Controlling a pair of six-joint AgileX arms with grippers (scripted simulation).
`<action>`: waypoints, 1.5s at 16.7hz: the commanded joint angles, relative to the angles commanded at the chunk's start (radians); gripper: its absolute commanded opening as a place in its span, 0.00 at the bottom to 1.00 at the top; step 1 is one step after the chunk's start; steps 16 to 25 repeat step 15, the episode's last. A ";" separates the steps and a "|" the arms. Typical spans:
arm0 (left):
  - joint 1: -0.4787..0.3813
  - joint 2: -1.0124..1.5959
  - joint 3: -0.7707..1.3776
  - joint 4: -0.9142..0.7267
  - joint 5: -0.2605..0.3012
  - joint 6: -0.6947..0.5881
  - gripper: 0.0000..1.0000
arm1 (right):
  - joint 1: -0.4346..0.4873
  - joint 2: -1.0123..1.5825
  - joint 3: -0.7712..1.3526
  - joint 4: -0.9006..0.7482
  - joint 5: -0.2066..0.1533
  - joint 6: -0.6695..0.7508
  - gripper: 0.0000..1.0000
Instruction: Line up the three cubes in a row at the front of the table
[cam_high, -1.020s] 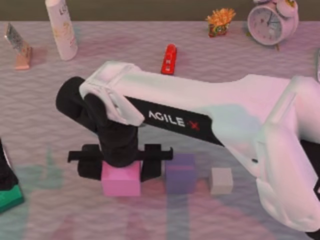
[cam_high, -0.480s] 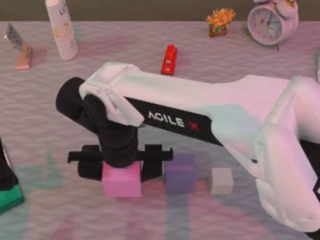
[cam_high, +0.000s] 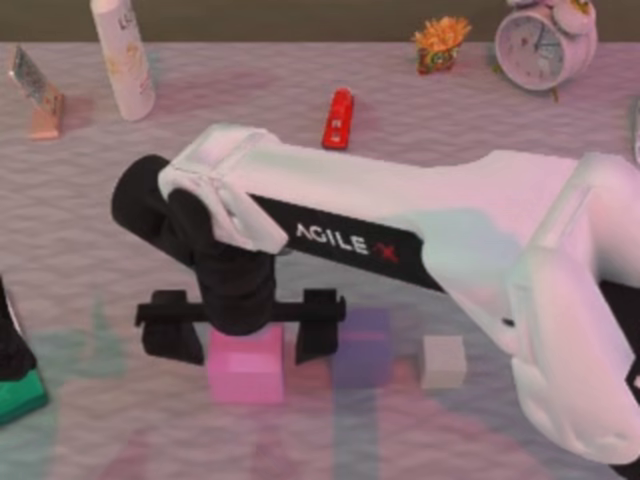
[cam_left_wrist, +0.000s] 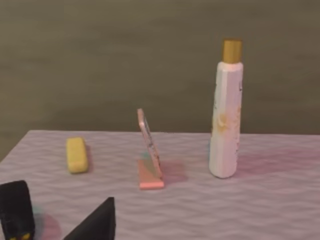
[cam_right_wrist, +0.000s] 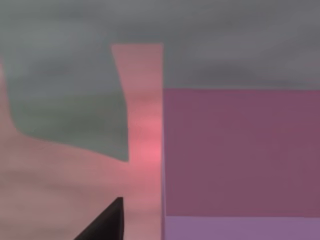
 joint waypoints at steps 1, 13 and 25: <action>0.000 0.000 0.000 0.000 0.000 0.000 1.00 | 0.000 0.000 0.000 0.000 0.000 0.000 1.00; 0.000 0.000 0.000 0.000 0.000 0.000 1.00 | 0.007 0.004 0.264 -0.262 0.000 0.001 1.00; 0.000 0.000 0.000 0.000 0.000 0.000 1.00 | 0.008 0.001 0.280 -0.279 0.000 0.000 1.00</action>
